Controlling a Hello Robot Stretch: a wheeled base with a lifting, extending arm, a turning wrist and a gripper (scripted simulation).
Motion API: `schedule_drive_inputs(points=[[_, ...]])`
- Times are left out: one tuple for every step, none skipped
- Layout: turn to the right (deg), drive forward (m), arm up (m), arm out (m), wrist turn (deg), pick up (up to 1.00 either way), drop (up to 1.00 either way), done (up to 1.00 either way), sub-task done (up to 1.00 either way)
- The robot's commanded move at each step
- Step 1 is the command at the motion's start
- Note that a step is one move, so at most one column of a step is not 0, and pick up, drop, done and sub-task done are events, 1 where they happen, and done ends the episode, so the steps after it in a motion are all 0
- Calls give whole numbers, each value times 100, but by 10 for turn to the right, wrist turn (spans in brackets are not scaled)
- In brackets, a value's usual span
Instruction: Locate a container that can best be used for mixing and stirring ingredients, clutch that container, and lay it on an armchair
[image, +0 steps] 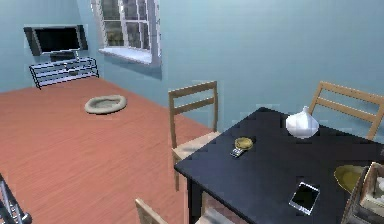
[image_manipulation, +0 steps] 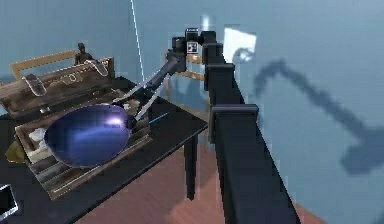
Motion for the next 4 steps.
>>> schedule_drive_inputs(points=[[0, 0, 0, -48, 0, 0, 0, 0, 0], [-450, 0, 0, 0, 0, 0, 0, 0, 0], [0, 75, 0, 0, 0, 0, 0, 0, 0], [240, 0, 0, 0, 0, 0, 0, 0, 0]])
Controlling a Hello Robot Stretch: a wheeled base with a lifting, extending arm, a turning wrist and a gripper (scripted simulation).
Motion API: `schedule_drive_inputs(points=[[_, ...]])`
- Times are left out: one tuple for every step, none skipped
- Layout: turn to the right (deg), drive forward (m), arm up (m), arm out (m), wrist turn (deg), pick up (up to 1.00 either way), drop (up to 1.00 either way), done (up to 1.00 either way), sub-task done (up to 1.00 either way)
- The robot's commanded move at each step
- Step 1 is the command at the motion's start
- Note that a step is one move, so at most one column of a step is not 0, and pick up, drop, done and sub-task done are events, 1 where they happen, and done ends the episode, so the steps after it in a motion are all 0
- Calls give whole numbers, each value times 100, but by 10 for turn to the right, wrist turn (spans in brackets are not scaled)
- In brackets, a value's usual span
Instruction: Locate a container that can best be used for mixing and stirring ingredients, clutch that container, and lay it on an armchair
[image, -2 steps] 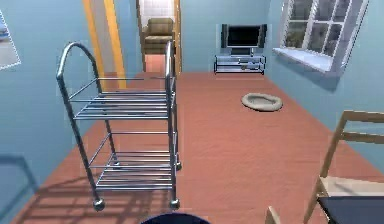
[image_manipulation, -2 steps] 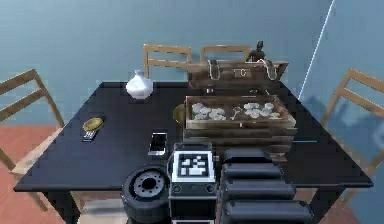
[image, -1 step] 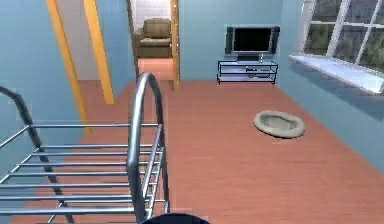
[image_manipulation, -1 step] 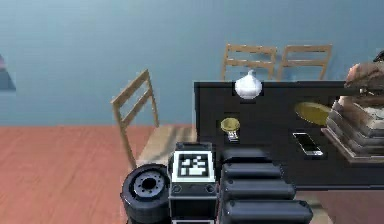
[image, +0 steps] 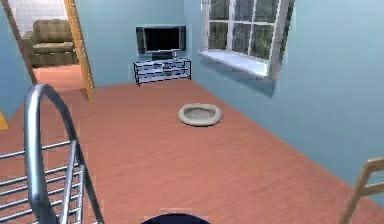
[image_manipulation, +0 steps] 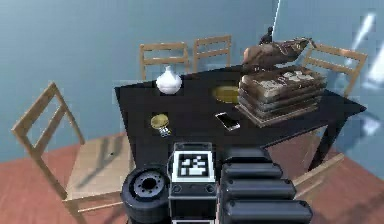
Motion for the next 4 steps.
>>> schedule_drive_inputs(points=[[0, 65, 0, 0, 0, 0, 0, 0, 0], [-450, 0, 0, 0, 0, 0, 0, 0, 0], [0, 100, 0, 0, 0, 0, 0, 0, 0], [0, 100, 0, 0, 0, 0, 0, 0, 0]])
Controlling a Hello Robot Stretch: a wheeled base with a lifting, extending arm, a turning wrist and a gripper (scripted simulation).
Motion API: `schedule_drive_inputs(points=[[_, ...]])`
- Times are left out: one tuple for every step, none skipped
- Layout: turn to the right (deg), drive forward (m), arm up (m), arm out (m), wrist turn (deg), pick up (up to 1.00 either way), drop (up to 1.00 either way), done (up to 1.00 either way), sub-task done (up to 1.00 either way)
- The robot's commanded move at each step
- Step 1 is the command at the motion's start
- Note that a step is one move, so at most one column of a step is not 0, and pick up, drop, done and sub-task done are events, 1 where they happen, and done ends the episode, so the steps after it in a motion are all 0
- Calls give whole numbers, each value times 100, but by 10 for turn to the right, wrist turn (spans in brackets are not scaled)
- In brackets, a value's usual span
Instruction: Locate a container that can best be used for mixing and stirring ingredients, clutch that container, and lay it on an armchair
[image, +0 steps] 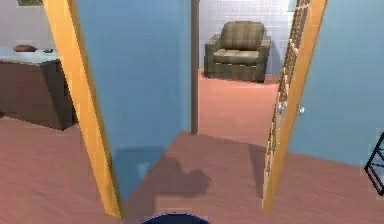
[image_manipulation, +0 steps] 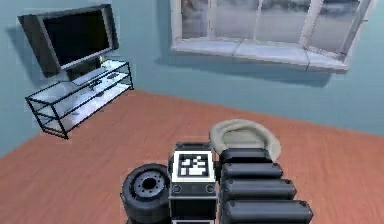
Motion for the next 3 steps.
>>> schedule_drive_inputs(points=[[0, 85, 0, 0, 0, 0, 0, 0, 0], [180, 0, 0, 0, 0, 0, 0, 0, 0], [0, 75, 0, 0, 0, 0, 0, 0, 0]])
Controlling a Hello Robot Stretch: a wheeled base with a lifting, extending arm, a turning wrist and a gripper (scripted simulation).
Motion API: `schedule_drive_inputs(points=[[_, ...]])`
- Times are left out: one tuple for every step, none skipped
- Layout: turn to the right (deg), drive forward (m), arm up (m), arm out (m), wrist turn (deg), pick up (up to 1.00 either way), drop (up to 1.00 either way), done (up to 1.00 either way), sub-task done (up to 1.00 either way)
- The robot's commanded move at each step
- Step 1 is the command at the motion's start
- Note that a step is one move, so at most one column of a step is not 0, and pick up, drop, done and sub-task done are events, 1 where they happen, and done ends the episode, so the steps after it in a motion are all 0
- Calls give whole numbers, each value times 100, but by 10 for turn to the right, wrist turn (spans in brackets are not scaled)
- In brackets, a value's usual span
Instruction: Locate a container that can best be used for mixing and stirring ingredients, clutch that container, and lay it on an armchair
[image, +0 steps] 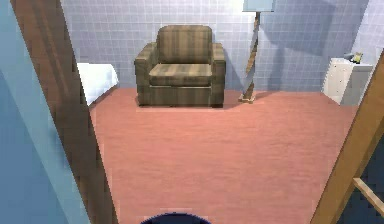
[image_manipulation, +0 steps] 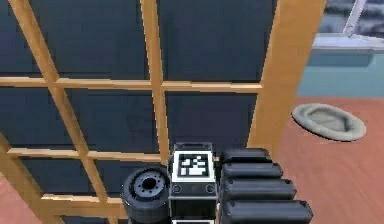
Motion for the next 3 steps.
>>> schedule_drive_inputs(points=[[30, 0, 0, 0, 0, 0, 0, 0, 0], [0, 75, 0, 0, 0, 0, 0, 0, 0], [-60, 0, 0, 0, 0, 0, 0, 0, 0]])
